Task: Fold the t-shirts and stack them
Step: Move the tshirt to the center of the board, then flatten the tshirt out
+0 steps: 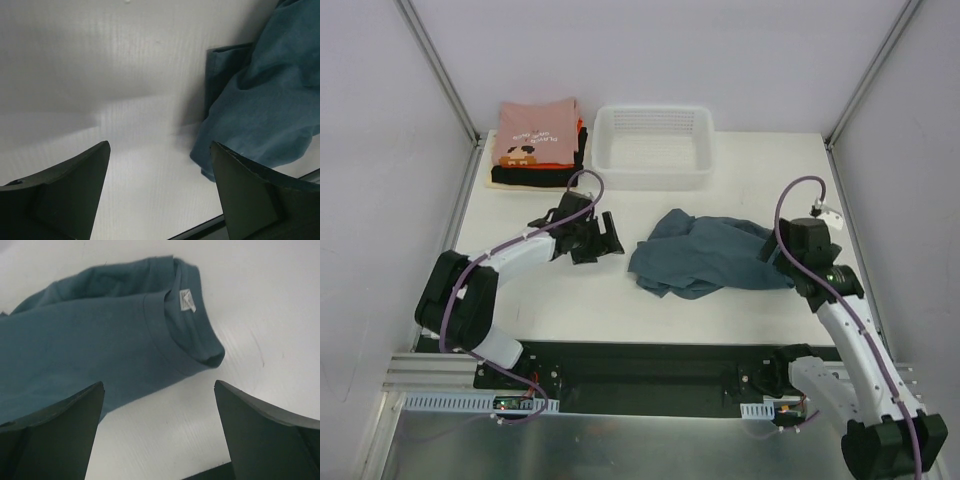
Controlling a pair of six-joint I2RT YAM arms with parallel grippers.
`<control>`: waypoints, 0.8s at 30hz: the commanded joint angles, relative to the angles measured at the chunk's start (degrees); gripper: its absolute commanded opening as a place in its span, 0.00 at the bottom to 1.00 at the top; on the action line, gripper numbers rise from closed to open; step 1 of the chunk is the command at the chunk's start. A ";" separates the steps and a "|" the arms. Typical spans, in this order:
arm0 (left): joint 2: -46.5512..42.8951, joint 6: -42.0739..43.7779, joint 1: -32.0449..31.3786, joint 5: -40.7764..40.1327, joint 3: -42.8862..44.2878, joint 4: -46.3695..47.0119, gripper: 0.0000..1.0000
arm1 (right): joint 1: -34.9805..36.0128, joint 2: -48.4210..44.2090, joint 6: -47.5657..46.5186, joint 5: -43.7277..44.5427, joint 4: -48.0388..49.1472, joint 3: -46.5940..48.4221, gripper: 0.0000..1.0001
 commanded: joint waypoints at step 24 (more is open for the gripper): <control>9.81 -2.19 -7.65 3.42 9.03 4.42 0.00 | -14.40 8.22 -4.48 -11.65 3.93 -2.70 0.97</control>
